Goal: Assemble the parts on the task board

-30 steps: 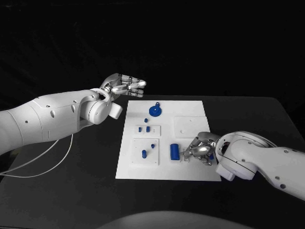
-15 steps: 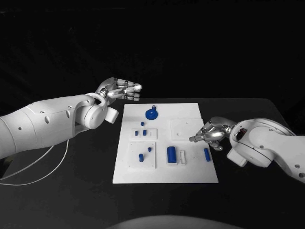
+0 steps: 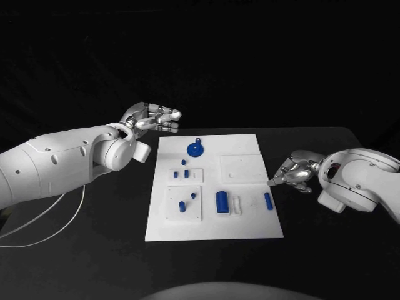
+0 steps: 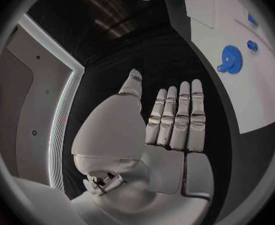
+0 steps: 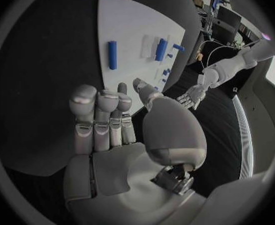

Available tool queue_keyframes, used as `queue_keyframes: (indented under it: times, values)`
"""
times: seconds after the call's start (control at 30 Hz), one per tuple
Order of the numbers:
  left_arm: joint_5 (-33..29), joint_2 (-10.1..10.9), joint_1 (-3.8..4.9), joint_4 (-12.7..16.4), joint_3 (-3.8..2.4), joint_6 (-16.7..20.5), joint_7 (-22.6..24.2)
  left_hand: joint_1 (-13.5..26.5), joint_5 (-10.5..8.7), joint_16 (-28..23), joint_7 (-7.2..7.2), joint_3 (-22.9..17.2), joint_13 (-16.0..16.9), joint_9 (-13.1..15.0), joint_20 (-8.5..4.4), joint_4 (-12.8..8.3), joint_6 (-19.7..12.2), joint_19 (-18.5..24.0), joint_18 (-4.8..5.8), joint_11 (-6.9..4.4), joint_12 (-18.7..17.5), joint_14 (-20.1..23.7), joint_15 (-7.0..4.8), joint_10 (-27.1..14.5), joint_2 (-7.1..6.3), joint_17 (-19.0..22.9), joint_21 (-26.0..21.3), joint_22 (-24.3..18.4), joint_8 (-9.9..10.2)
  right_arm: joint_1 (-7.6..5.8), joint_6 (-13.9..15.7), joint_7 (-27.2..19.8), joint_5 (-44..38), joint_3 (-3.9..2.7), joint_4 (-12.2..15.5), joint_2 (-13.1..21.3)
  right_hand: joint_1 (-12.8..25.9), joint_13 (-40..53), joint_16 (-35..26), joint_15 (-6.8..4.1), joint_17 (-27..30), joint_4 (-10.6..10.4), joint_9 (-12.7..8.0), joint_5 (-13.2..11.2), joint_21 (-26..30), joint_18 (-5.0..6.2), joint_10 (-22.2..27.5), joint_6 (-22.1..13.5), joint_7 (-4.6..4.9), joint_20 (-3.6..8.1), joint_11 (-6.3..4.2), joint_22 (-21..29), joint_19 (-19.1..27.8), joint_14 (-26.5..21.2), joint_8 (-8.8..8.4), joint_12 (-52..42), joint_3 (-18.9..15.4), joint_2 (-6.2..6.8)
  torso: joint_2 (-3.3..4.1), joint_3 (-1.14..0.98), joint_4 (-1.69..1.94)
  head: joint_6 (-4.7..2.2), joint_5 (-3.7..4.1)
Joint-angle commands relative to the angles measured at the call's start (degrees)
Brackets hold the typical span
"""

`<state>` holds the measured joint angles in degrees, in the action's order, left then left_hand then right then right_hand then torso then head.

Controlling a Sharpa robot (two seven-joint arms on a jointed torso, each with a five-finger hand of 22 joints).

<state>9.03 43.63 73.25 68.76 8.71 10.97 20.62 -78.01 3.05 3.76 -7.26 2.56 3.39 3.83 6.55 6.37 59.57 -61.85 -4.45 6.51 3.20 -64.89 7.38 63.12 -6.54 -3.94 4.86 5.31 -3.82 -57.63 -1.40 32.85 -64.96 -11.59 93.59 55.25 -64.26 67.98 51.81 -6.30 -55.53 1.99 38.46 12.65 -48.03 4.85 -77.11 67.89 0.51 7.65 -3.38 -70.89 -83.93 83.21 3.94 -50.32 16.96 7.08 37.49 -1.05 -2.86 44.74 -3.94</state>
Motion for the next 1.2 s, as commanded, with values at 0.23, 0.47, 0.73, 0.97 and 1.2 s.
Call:
queue_keyframes:
  times: [0.23, 0.47, 0.73, 0.97, 1.2]
  values:
    - [0.2, 0.1, -0.04, 0.5, -0.03, 0.0, 1.2, 0.2, -0.04, -0.3, 0.09, 0.0, 0.0, 0.0, 0.02, -0.3, -0.1, 0.0, 0.11, 0.20, 0.2, -0.3, -0.02, -0.1, 0.41, -0.1, 0.3, -0.1, 0.2, 1.28, -3.6, 3.0, -7.1, 0.50, -0.2, -0.3, 1.5, 0.0, 0.4, -0.35, -0.2, -1.7, 2.0, -1.2, -0.1, -0.39, -0.3, 0.5, -0.11, 0.24, -0.24, -0.2, -3.3, 0.0, -0.21, 0.4, 0.4, 0.51, 0.01, 0.01, 0.10, 0.17, 0.33]
    - [0.2, 0.2, -0.04, 0.5, -0.03, 0.0, 1.3, 0.2, -0.05, -0.2, 0.09, 0.0, 0.0, 0.0, 0.01, -0.2, -0.1, 0.0, 0.13, 0.19, 0.2, -0.3, -0.04, -0.1, 0.39, -0.1, 0.3, -0.1, 0.2, 2.05, -4.0, 3.5, -9.1, 1.53, 0.1, -1.0, 2.1, -0.1, 0.4, -0.33, -0.3, -4.4, 3.9, -2.9, -0.1, -0.34, -0.3, 0.4, -0.07, 0.21, -0.20, -0.3, -3.3, 0.0, -0.22, 0.5, 0.5, 1.69, 0.02, 0.05, 0.13, 0.35, 0.18]
    - [0.2, 0.2, -0.04, 0.4, -0.03, -0.3, 1.0, 0.4, -0.07, -0.2, 0.05, 0.0, 0.0, 0.0, -0.03, 0.0, -0.2, 0.1, 0.19, 0.21, 0.2, -0.4, -0.08, -0.2, 0.30, -0.1, 0.3, -0.1, 0.2, 2.48, -4.9, 3.7, -9.8, 2.66, 0.2, -1.7, 4.1, -0.7, 0.4, -0.47, -0.4, -6.1, 6.5, -6.6, -0.2, -0.44, -0.5, 0.7, -0.22, 0.31, -0.41, -0.4, -3.3, 0.0, -0.21, 1.1, 4.8, 2.75, 0.01, 0.03, 0.09, 0.46, 0.24]
    - [0.2, 0.1, -0.04, 0.3, -0.03, -0.5, 0.9, 0.5, -0.09, -0.3, 0.04, 0.0, 0.0, 0.0, -0.04, 0.1, -0.2, 0.1, 0.22, 0.21, 0.2, -0.4, -0.06, -0.2, 0.26, -0.1, 0.3, -0.1, 0.2, 2.65, -4.7, 3.8, -11.2, 3.28, -0.1, -2.5, 5.7, -0.7, 0.5, -0.51, -0.5, -5.7, 10.5, -7.8, -0.2, -0.51, -0.5, 0.8, -0.54, 0.38, -0.47, -0.4, -3.3, 0.0, -0.19, 1.0, 6.6, 3.50, 0.02, -0.01, 0.08, 0.63, 0.22]
    - [0.2, 0.1, -0.04, 0.3, -0.02, -0.6, 0.8, 0.6, -0.09, -0.2, 0.03, 0.0, 0.0, 0.0, -0.05, 0.3, -0.3, 0.1, 0.24, 0.20, 0.2, -0.4, -0.07, -0.2, 0.19, -0.1, 0.3, -0.1, 0.2, 2.76, -4.1, 3.9, -12.7, 3.82, -0.6, -3.3, 5.7, -0.7, 0.5, -0.54, -0.5, -5.8, 11.5, -7.9, -0.2, -0.52, -0.6, 0.7, -0.58, 0.41, -0.50, -0.4, -3.3, 0.0, -0.23, 0.9, 6.9, 3.62, 0.01, -0.02, 0.09, 0.75, 0.16]
